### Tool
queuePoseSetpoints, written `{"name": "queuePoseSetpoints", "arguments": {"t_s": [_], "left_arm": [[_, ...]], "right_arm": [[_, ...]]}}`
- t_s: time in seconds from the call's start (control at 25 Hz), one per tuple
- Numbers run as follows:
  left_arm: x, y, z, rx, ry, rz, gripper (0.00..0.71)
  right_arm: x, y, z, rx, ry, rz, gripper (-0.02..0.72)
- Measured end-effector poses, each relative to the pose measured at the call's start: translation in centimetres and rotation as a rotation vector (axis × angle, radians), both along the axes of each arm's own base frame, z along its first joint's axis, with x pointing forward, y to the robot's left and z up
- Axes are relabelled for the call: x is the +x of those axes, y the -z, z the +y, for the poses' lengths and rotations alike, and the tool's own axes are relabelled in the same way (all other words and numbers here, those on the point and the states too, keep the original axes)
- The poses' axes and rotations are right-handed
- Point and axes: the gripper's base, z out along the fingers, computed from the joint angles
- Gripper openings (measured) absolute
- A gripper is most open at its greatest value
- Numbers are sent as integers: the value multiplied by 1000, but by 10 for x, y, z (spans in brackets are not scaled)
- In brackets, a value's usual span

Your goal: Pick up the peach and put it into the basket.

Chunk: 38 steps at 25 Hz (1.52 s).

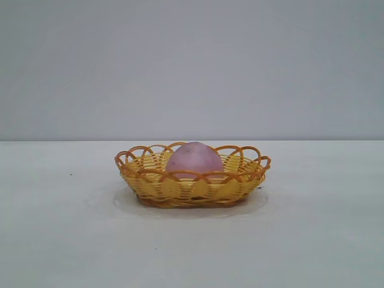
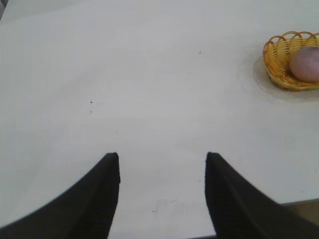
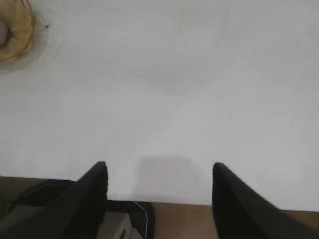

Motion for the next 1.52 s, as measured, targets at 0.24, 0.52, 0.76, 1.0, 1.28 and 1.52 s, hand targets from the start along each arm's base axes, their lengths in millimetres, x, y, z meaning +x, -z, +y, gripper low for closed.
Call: {"name": "queuePoseSetpoints", "arguments": {"t_s": [0.24,0.52,0.76,1.0,1.28,1.52], "left_arm": [[0,0,0,0,0,0,379],[0,0,0,0,0,0,379],[0,0,0,0,0,0,379],[0,0,0,0,0,0,379],[0,0,0,0,0,0,379],[0,0,0,0,0,0,379]], "right_arm": [[-23,2,0,14,13,-162,395],[-30,6,-1,23,-22,-262,395],[-31,7,-3,27,-36,-275,395],[-31,7,-4,32,-23,-275,395],[-31,7,-4,34,-21,-274,395],[-31,7,-4,34,-21,-274,395]]}}
